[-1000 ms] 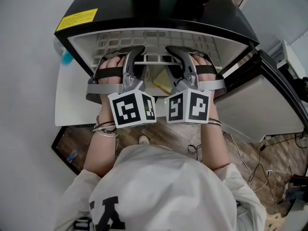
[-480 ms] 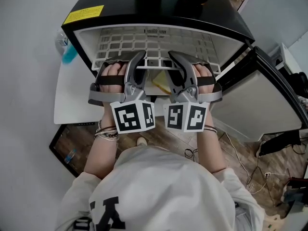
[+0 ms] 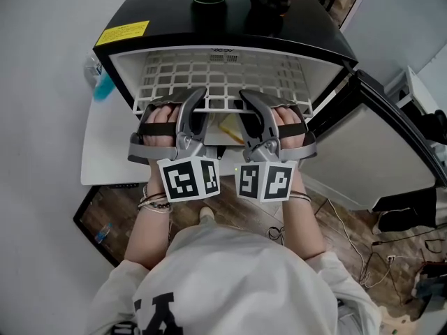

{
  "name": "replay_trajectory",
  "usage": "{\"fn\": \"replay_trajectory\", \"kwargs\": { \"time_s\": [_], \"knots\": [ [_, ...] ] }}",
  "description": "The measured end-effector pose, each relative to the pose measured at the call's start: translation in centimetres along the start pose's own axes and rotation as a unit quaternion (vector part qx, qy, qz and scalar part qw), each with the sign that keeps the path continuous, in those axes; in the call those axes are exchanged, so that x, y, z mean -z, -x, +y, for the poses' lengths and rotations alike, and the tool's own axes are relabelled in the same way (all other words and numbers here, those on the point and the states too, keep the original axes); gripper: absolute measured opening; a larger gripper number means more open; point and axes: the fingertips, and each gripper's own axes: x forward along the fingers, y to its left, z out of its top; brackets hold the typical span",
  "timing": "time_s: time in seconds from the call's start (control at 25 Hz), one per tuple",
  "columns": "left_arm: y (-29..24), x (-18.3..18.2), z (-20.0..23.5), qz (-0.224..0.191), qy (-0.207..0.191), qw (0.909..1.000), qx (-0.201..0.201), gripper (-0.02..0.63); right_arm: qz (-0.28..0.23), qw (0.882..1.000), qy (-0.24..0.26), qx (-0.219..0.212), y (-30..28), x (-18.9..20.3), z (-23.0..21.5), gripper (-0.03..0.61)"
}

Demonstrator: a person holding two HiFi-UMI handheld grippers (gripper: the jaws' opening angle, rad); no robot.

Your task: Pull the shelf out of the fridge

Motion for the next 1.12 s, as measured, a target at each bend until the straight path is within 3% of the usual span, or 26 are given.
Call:
{"fn": "replay_trajectory", "kwargs": {
  "time_s": [0.24, 0.44, 1.12],
  "knots": [
    [1.1, -0.3, -0.2, 0.000, -0.003, 0.9999, -0.012, 0.080, -0.006, 1.000, 0.020, 0.019, 1.2, -0.4, 0.1, 0.089],
    [2.1, -0.5, -0.6, 0.008, 0.001, 1.0000, -0.005, 0.080, -0.008, 1.000, 0.016, 0.011, 2.2, -0.7, 0.5, 0.089],
    [5.1, -1.3, -1.3, 0.032, -0.016, 0.9988, -0.034, 0.079, -0.016, 1.000, 0.019, 0.011, 5.2, -1.6, 1.2, 0.089]
  ]
}}
